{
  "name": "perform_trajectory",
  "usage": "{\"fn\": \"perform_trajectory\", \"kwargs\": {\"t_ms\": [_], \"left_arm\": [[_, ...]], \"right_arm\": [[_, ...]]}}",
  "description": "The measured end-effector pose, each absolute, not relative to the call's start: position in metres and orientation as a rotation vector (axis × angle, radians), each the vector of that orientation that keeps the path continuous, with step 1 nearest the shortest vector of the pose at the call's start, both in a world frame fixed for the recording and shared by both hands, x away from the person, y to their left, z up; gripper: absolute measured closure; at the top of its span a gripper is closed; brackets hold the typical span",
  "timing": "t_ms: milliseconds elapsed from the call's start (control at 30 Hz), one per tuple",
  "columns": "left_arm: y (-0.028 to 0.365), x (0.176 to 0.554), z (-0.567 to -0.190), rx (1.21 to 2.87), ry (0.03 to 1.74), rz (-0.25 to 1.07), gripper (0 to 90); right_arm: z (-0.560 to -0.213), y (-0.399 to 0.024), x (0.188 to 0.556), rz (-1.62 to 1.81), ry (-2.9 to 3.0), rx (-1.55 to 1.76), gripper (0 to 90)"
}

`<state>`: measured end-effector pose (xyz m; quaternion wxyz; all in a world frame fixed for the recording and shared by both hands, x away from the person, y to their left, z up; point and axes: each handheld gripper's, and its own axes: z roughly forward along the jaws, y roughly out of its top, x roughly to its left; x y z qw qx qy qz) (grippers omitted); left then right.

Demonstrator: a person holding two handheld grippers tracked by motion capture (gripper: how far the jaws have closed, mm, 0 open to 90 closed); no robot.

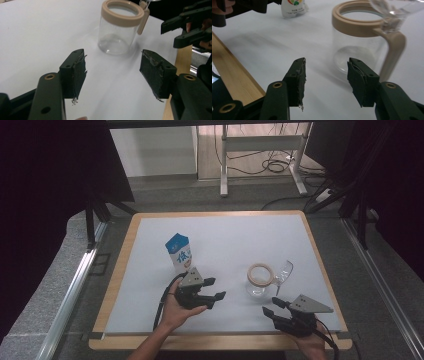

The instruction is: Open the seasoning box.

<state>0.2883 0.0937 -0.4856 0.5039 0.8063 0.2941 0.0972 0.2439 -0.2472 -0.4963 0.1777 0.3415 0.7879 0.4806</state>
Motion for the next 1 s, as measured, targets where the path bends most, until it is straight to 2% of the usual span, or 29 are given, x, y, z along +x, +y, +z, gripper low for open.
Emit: {"fn": "perform_trajectory", "kwargs": {"t_ms": [267,1000], "left_arm": [[0.11,0.287,-0.498,1.957,0.747,0.223,33.6],[0.148,0.278,-0.501,1.914,0.825,0.254,33.0]], "right_arm": [[-0.494,-0.224,0.248,1.396,2.241,0.903,48.7],[-0.482,-0.173,0.268,1.458,2.27,0.786,48.0]]}}
